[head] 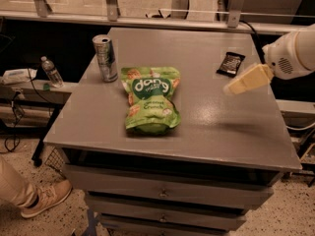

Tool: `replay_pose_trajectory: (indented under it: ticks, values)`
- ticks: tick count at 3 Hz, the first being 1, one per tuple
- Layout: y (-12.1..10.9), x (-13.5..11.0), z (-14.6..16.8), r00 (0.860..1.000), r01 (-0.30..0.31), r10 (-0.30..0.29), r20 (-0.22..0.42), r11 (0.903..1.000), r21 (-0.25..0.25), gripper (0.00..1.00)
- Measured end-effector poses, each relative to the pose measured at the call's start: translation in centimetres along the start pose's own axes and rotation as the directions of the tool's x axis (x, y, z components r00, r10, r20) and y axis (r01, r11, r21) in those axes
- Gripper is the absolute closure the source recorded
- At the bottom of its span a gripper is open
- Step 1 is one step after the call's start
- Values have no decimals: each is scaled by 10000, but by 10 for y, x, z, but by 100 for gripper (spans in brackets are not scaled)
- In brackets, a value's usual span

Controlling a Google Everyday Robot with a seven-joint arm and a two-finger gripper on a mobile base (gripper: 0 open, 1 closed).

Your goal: Move rxbar chocolate near green rice chip bag

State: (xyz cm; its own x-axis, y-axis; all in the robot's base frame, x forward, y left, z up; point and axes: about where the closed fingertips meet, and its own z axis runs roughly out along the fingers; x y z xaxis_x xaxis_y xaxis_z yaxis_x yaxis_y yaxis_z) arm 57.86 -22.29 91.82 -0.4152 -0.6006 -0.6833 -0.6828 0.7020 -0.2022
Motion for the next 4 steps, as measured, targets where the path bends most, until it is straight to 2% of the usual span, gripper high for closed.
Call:
replay_pose_trajectory:
  ticks: [1, 2, 3, 4]
  values:
    - [-22, -23, 56, 9832, -1638, 1617, 850, 9863, 179, 0]
    - [-36, -33, 95, 9670, -2351, 2278, 1143, 9704, 551, 0]
    - [-55, -31, 122, 9494, -3026, 2877, 1260, 9454, 1210, 0]
    - [-78, -22, 132, 9262, -3726, 3499, 1406, 9063, 1993, 0]
